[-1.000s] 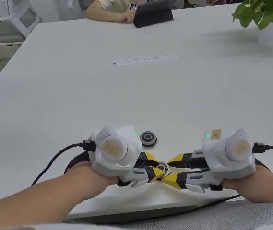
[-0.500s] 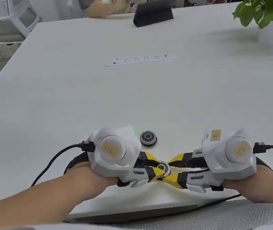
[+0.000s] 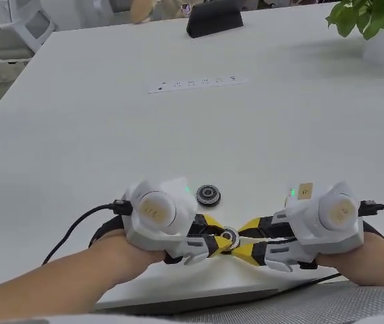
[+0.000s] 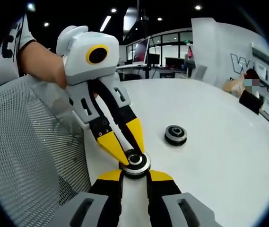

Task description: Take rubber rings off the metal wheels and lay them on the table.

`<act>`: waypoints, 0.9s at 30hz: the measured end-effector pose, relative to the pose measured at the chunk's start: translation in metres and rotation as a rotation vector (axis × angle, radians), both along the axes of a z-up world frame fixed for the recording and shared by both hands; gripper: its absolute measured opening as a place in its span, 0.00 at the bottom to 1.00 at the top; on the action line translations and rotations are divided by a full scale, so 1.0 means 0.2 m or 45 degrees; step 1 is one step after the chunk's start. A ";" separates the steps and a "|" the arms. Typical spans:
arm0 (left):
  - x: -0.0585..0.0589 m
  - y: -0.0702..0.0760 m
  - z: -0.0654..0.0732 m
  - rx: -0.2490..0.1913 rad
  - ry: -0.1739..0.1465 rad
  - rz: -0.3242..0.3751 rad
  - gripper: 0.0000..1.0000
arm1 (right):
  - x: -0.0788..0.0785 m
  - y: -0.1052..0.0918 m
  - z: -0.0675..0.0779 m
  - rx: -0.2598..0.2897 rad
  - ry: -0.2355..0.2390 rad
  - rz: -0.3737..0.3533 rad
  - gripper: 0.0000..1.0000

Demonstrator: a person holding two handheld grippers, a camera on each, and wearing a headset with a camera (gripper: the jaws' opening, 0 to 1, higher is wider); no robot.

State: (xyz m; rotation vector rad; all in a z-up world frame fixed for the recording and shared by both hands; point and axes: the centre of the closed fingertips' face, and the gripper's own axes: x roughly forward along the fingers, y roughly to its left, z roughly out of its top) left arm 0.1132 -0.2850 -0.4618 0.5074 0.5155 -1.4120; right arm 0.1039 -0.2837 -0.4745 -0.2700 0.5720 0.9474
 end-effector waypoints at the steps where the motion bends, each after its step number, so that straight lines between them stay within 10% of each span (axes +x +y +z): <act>1: 0.00 0.00 0.00 0.000 0.000 0.000 0.07 | 0.00 0.00 0.00 0.001 0.001 -0.001 0.17; 13: 0.00 0.00 0.00 -0.004 0.003 -0.001 0.07 | 0.00 -0.06 -0.02 -0.052 0.004 -0.033 0.00; 27: 0.00 0.00 0.00 -0.009 0.006 0.004 0.07 | -0.01 -0.04 0.02 0.032 0.000 -0.018 0.13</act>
